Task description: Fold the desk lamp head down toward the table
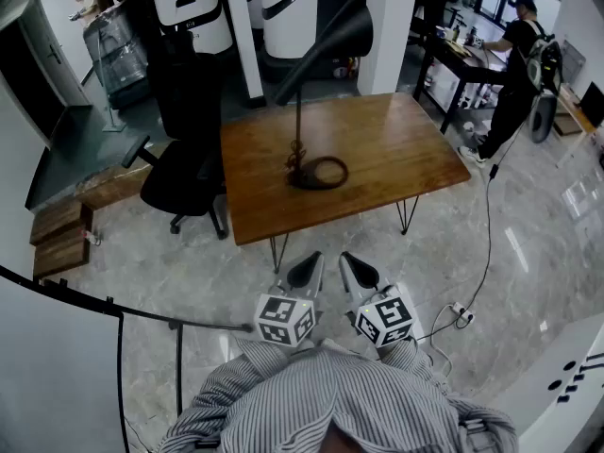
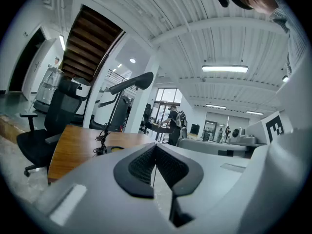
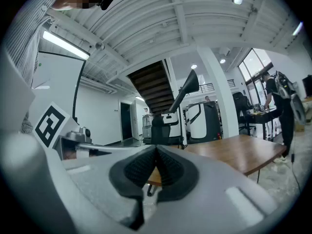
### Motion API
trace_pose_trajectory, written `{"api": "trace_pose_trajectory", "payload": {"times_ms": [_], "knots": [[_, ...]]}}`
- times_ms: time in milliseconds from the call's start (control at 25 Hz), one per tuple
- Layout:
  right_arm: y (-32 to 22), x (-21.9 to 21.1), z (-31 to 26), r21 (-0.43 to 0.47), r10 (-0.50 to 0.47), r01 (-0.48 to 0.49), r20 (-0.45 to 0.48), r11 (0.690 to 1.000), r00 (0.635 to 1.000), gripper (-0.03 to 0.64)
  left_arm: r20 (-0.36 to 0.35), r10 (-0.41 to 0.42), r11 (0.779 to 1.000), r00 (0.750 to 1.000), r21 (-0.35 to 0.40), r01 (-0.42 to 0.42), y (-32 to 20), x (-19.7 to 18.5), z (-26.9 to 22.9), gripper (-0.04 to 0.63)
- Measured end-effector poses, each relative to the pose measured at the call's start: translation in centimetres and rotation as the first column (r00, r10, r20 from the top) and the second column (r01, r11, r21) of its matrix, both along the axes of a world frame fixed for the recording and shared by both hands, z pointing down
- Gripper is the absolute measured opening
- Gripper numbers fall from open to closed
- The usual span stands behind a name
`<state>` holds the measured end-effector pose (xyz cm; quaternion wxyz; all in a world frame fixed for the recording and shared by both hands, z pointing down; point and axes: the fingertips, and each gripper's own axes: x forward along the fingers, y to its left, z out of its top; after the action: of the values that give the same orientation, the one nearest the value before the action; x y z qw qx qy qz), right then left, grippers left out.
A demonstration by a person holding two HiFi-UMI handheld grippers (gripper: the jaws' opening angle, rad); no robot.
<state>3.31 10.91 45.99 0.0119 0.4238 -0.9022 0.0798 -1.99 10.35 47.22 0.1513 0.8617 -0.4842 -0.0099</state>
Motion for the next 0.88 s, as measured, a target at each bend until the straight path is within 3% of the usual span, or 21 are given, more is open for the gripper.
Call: {"api": "trace_pose_trajectory", "payload": {"times_ms": [880], "knots": [[0.3, -0.2, 1.1, -0.035, -0.003, 0.002, -0.024, 0.999, 1.000, 0.002, -0.017, -0.013, 1.000, 1.000, -0.020, 0.013, -0.1, -0.6, 0.6, -0.006]]}}
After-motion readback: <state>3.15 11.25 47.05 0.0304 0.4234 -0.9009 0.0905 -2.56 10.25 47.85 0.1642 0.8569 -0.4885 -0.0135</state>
